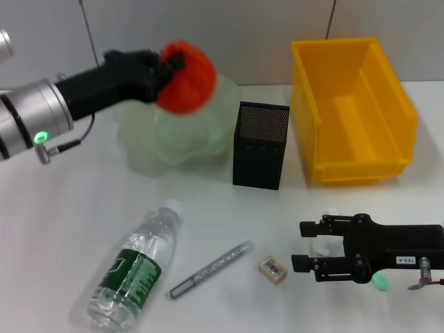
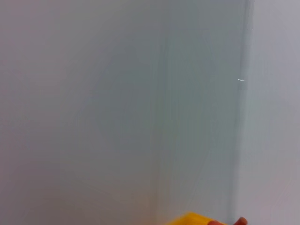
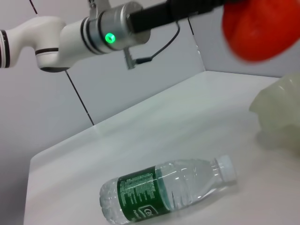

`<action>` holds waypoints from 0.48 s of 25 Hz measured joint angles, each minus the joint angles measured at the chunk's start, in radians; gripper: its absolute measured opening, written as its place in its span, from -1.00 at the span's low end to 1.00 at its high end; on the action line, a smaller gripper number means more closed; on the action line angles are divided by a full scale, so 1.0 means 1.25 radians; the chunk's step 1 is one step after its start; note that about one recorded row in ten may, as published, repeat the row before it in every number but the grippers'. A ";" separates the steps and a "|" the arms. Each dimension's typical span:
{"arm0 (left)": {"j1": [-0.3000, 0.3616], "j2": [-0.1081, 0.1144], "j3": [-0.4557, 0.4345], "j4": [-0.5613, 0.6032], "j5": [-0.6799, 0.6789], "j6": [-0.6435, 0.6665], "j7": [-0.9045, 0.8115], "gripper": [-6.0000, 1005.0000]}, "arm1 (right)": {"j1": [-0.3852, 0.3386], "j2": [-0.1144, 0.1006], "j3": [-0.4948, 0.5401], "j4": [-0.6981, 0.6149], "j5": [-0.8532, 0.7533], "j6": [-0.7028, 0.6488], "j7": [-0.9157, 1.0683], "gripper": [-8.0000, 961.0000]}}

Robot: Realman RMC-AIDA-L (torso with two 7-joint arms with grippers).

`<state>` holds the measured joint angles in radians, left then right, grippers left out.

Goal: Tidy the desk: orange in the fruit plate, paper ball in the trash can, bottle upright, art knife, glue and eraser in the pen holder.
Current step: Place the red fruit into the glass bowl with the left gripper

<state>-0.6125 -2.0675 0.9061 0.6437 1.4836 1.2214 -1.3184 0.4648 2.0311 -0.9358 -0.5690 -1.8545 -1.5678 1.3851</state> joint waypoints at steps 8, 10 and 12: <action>-0.096 -0.006 0.003 -0.157 -0.086 -0.259 0.142 -0.77 | 0.001 0.002 0.000 0.000 0.000 -0.001 -0.003 0.58; -0.108 -0.006 0.003 -0.178 -0.090 -0.282 0.164 -0.77 | 0.002 0.002 0.000 0.000 0.000 -0.001 -0.005 0.58; -0.108 -0.006 0.003 -0.178 -0.090 -0.282 0.164 -0.77 | 0.002 0.002 0.000 0.000 0.000 -0.001 -0.005 0.58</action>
<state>-0.7481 -2.0755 0.9094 0.4208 1.3708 0.8692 -1.1137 0.4675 2.0341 -0.9359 -0.5690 -1.8545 -1.5695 1.3788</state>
